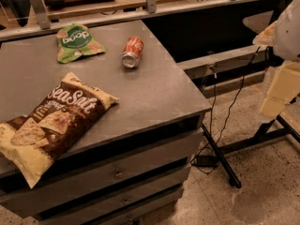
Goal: Move brown chip bag near green jalapeno chip bag
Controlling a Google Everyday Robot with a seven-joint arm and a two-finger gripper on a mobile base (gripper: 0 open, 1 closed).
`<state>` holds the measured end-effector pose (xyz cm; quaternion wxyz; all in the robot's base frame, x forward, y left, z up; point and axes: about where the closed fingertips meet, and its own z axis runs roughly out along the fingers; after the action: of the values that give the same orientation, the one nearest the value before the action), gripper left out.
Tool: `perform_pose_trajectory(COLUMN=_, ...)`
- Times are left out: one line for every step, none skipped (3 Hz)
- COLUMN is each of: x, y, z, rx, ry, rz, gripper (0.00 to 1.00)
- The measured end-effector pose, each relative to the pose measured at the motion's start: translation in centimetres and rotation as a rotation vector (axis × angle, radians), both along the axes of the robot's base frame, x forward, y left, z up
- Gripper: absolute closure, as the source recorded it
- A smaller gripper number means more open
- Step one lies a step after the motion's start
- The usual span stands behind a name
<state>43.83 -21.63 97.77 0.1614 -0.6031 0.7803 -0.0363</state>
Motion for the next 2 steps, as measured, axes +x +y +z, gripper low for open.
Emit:
perform_pose_trajectory(x=0.00, y=0.00, z=0.00, rx=0.000, ry=0.000, rz=0.000, gripper=0.00)
perform_pose_trajectory(x=-0.02, y=0.42, z=0.08, rx=0.028, ry=-0.012, rz=0.016, gripper=0.00)
